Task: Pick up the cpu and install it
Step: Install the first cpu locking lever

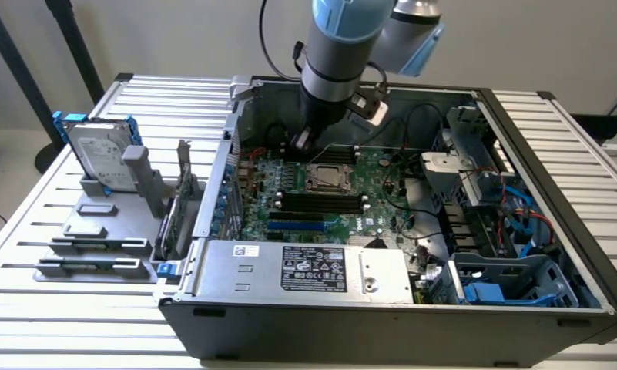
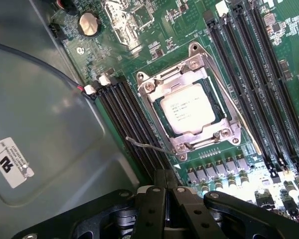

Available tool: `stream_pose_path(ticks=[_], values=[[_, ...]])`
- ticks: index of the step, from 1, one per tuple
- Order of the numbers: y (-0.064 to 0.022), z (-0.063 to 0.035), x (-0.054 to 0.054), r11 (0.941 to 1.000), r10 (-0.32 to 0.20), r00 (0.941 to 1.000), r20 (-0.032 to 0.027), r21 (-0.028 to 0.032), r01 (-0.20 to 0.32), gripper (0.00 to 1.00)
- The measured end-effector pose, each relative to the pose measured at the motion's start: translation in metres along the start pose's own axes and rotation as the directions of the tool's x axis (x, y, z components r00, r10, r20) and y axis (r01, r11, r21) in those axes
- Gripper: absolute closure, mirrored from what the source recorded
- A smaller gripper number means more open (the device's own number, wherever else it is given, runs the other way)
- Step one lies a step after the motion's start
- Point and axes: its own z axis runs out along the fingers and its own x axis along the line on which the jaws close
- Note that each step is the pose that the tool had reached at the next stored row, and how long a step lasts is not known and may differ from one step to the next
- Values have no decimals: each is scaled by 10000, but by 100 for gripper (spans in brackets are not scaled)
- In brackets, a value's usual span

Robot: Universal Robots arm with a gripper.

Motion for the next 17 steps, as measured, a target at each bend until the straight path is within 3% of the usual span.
stream_pose_path(ticks=[12, 17], values=[[1, 205, -12, 9999, 12, 10000, -62, -127, -13, 89], [-5, 285, -9, 9998, 24, 10000, -61, -184, -25, 89]])
